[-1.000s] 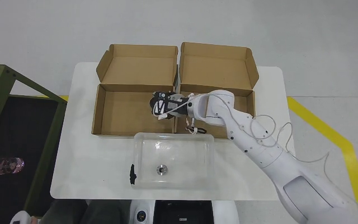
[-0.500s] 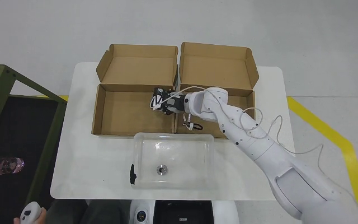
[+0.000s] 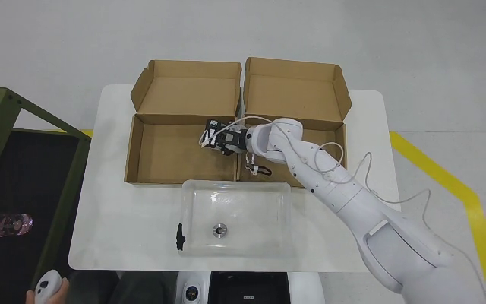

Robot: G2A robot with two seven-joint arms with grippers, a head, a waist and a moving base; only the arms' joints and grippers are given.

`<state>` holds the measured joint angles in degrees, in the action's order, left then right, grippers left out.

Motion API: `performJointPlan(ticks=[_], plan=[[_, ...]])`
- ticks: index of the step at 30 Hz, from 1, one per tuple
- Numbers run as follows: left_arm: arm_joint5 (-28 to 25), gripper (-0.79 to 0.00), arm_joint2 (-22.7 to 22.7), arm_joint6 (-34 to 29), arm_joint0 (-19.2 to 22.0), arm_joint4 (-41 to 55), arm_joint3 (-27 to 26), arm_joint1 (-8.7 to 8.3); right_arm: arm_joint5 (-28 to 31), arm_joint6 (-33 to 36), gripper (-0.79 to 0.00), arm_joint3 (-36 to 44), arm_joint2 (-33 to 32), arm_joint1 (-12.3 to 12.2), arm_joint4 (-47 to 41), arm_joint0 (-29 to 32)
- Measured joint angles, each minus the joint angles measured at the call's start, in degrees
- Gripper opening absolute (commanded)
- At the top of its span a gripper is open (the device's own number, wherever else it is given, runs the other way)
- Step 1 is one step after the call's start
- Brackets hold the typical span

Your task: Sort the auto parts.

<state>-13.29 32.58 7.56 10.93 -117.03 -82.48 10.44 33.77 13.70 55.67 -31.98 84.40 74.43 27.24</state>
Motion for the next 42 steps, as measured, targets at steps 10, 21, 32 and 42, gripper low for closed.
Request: performJointPlan(ticks=[10,21,32,42], plan=[[0.00,0.000,0.00,0.00,0.00,0.00,0.00,0.00,0.03,-0.38,-0.400,-2.12,-0.29,1.14,0.95,-0.54],[0.00,0.000,0.00,0.00,0.00,0.00,0.00,0.00,1.73,-1.01,-0.397,3.90,-4.04,0.07,2.76,0.28],[0.00,0.000,0.00,0.00,0.00,0.00,0.00,0.00,7.97,2.12,-0.406,20.65,-10.10,-3.15,2.77,7.76],[0.00,0.000,0.00,0.00,0.00,0.00,0.00,0.00,13.90,7.53,-0.406,37.00,-15.58,-6.48,3.51,18.44]])
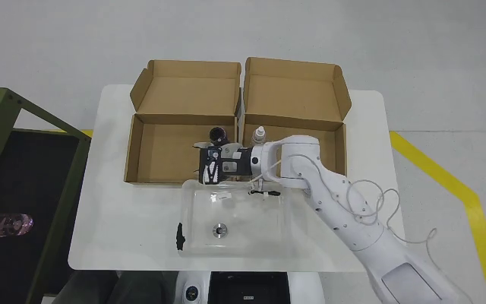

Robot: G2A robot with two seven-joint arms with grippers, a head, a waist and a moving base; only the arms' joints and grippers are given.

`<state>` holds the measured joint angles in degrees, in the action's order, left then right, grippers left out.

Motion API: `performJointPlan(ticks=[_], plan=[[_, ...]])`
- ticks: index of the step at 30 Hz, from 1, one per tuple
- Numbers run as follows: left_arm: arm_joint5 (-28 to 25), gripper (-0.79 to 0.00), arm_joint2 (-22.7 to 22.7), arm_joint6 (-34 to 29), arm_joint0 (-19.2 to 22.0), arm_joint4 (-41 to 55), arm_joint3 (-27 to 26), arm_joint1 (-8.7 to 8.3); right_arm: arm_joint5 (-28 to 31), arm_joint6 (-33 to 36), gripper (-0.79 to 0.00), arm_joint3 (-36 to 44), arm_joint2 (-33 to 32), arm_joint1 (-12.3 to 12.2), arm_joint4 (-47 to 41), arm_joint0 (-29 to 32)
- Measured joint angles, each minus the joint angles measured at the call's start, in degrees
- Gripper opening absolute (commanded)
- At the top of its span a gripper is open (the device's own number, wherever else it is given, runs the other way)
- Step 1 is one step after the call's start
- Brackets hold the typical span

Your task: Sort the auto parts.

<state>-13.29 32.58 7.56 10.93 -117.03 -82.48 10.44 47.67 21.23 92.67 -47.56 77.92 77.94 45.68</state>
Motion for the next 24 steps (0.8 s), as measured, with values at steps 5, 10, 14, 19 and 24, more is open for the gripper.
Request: performJointPlan(ticks=[5,10,14,19,24], plan=[[0.00,0.000,0.00,0.00,0.00,0.00,0.00,0.00,2.62,1.70,-0.413,5.32,-1.43,-1.22,0.72,4.52],[0.00,0.000,0.00,0.00,0.00,0.00,0.00,0.00,4.54,2.37,-0.422,8.35,-2.30,-2.21,1.84,8.26],[0.00,0.000,0.00,0.00,0.00,0.00,0.00,0.00,6.28,2.42,-0.428,10.28,-2.92,-3.01,3.15,10.95],[0.00,0.000,0.00,0.00,0.00,0.00,0.00,0.00,8.02,1.93,-0.428,12.33,-2.79,-3.81,5.25,13.83],[0.00,0.000,0.00,0.00,0.00,0.00,0.00,0.00,9.39,0.98,-0.428,12.84,-2.15,-4.41,7.39,15.81]])
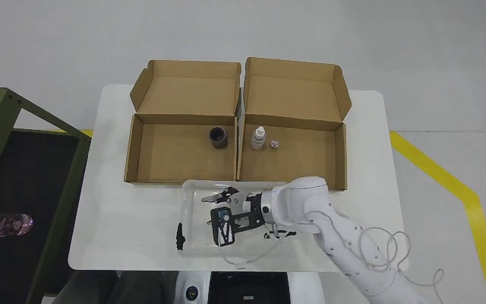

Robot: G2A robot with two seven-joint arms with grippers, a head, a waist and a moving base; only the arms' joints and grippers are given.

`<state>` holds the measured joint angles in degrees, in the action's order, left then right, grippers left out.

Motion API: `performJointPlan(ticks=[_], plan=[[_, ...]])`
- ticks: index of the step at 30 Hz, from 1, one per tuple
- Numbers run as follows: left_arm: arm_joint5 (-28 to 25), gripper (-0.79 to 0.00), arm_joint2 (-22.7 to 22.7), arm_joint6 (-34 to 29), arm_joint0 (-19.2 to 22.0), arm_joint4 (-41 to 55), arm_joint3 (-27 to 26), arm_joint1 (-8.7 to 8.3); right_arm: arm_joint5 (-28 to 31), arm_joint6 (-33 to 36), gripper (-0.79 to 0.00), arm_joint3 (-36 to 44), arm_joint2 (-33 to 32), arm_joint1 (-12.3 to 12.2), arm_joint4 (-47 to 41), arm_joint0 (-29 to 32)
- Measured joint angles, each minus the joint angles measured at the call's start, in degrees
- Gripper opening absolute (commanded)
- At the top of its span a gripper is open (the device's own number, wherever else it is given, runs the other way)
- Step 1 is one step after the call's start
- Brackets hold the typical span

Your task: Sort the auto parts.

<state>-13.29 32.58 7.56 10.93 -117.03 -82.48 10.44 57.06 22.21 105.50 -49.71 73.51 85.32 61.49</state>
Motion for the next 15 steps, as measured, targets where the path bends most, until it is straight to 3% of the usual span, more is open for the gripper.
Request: performJointPlan(ticks=[15], plan=[[0.00,0.000,0.00,0.00,0.00,0.00,0.00,0.00,0.94,-2.27,-0.425,-2.72,5.39,-1.86,5.16,0.64]])
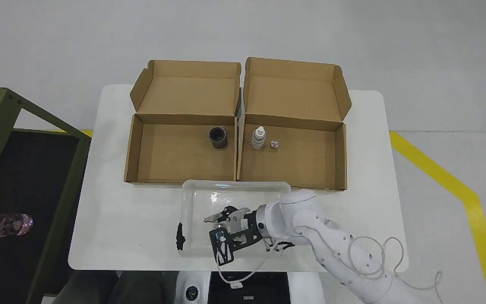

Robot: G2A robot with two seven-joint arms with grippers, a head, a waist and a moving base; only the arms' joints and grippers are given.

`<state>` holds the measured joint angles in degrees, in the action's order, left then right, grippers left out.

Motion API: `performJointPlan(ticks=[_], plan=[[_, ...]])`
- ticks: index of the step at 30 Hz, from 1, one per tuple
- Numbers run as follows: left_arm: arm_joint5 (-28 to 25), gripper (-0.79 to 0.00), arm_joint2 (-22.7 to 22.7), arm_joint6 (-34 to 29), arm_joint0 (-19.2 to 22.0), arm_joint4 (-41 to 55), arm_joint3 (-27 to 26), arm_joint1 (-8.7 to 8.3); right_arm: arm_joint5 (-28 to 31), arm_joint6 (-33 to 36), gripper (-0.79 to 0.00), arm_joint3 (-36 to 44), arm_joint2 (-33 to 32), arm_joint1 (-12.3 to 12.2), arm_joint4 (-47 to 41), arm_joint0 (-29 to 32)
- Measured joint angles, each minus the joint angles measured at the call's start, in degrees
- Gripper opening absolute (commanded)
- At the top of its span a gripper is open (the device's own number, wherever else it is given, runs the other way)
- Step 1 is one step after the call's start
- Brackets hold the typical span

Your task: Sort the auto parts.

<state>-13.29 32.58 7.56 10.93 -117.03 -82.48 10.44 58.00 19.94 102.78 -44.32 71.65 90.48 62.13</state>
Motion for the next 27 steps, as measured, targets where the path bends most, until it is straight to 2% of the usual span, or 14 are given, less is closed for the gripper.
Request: performJointPlan(ticks=[12,27], plan=[[0.00,0.000,0.00,0.00,0.00,0.00,0.00,0.00,0.00,0.17,-0.425,-4.64,3.18,-0.55,-0.57,-2.78],[0.00,0.000,0.00,0.00,0.00,0.00,0.00,0.00,-1.58,0.09,-0.443,-11.44,7.25,0.94,-1.04,-6.59]])
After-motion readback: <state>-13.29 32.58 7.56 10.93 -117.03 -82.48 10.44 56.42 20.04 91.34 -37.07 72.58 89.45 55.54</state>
